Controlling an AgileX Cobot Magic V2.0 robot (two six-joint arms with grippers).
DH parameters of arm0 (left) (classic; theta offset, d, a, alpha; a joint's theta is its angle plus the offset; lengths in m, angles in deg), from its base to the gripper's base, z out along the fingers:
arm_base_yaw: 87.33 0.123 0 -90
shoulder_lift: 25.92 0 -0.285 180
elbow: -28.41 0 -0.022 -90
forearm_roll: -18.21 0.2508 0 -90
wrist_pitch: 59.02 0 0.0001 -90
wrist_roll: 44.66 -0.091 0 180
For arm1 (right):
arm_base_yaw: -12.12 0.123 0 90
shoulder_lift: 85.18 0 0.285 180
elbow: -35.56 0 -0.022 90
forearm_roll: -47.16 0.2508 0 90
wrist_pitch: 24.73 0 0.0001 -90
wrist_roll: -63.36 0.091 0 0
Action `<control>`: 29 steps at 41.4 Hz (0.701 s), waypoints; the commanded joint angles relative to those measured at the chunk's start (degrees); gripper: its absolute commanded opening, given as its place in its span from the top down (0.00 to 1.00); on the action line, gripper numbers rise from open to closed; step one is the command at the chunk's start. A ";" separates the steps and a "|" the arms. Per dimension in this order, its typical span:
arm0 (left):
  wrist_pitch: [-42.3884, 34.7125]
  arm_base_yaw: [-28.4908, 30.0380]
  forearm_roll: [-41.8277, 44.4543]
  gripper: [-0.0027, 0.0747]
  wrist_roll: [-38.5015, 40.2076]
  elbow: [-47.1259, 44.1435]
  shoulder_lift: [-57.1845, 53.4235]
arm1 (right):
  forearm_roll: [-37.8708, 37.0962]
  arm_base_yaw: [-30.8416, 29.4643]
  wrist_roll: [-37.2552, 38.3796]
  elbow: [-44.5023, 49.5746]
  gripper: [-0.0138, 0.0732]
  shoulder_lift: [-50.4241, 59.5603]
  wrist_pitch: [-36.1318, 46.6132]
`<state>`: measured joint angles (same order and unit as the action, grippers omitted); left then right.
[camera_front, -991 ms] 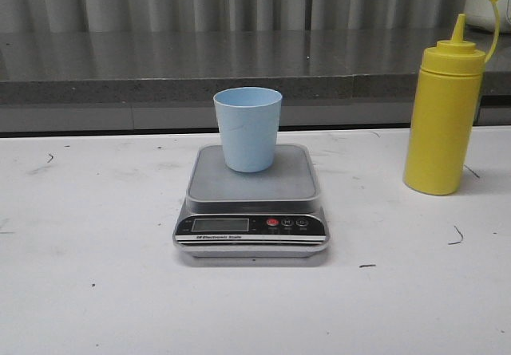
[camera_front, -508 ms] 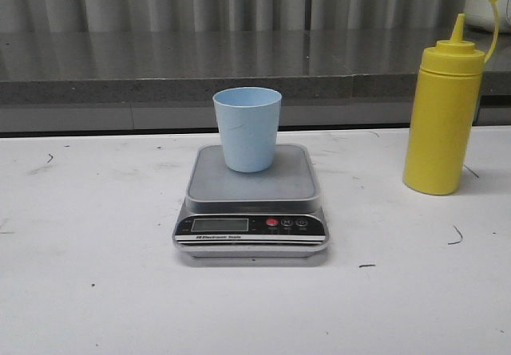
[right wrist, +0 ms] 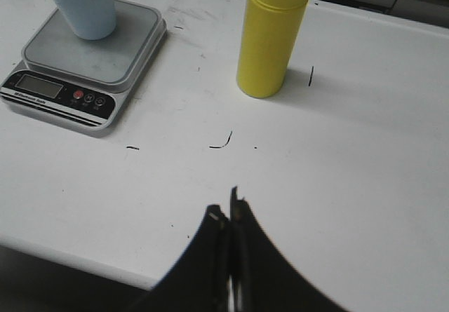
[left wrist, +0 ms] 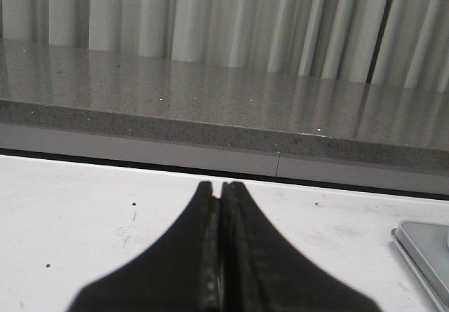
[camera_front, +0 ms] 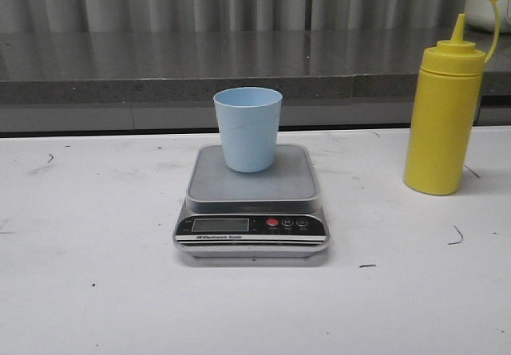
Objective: Pour seasoning into cup on scale with both arms
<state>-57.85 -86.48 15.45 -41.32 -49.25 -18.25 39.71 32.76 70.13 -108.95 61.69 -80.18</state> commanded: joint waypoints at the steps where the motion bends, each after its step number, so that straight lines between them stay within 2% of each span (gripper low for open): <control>1: -5.26 -0.38 -0.40 0.99 0.22 -0.94 -1.43 | -0.65 0.01 -0.22 -1.77 0.92 -0.28 3.36; 16: -5.26 -0.38 -0.40 0.99 0.22 -0.94 -1.43 | 0.33 -1.59 -0.39 0.74 0.92 3.20 4.46; 23: -5.26 -0.38 -0.40 0.99 0.22 -0.94 -1.43 | 2.32 -7.73 -4.63 10.53 0.92 8.84 17.82; 29: -5.26 -0.38 -0.40 0.99 0.22 -0.94 -1.43 | 2.74 -13.29 -4.85 20.40 0.92 14.69 30.48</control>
<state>-58.29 -86.48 15.45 -41.32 -49.25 -18.25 42.33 22.34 66.33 -91.39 74.31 -61.10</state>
